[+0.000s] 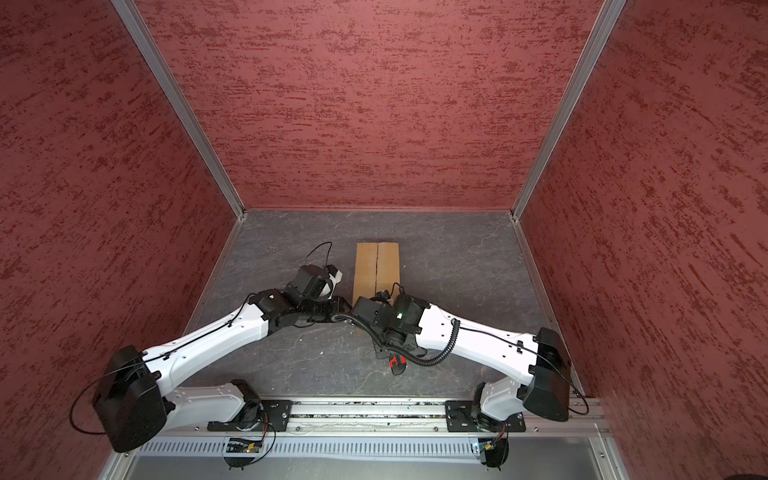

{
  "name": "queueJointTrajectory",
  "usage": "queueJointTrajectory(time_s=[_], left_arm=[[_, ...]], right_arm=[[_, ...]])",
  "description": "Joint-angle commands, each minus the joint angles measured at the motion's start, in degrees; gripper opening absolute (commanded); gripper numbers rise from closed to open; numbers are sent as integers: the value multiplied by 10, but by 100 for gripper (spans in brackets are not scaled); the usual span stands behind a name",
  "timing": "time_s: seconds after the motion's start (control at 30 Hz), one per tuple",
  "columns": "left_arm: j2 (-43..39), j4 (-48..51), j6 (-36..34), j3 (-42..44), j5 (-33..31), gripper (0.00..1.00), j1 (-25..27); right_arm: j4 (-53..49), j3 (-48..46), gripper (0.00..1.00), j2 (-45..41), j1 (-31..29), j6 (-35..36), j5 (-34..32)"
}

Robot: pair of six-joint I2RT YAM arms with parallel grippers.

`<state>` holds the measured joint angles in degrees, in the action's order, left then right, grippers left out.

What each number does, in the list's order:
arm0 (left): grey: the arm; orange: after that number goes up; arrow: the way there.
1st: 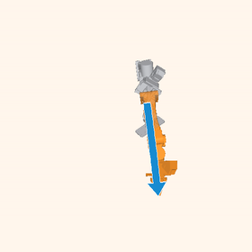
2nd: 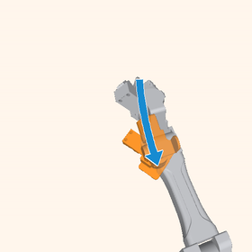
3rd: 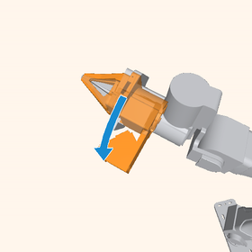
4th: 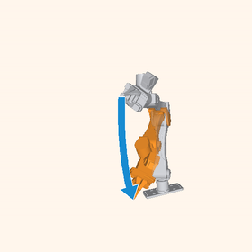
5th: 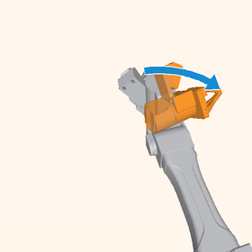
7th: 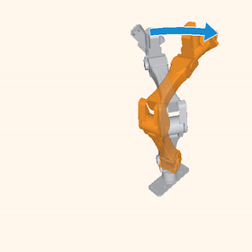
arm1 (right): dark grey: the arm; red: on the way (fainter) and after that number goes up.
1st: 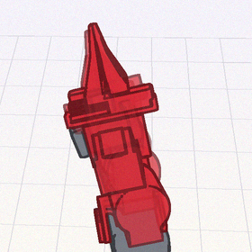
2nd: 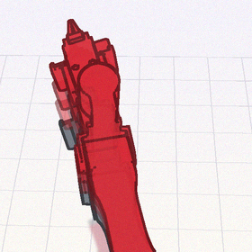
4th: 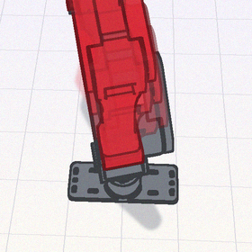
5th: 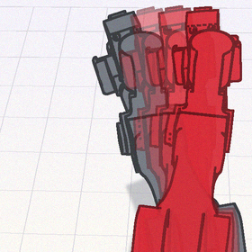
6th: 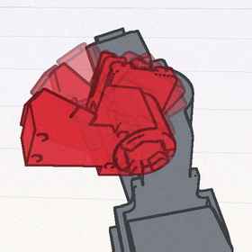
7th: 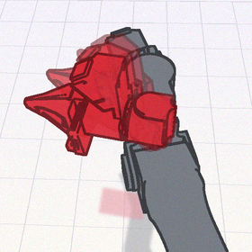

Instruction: Unpack the express box

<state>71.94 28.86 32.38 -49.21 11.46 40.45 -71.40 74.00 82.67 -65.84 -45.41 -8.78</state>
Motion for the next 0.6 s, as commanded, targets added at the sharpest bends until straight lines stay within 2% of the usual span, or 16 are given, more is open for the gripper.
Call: queueJointTrajectory(time_s=[0.0,0.57], left_arm=[[-9,-37,13,5,10,33,17],[5,-57,21,0,4,33,44]], right_arm=[[19,24,4,3,-1,0,-5],[21,26,4,23,-1,5,3]])
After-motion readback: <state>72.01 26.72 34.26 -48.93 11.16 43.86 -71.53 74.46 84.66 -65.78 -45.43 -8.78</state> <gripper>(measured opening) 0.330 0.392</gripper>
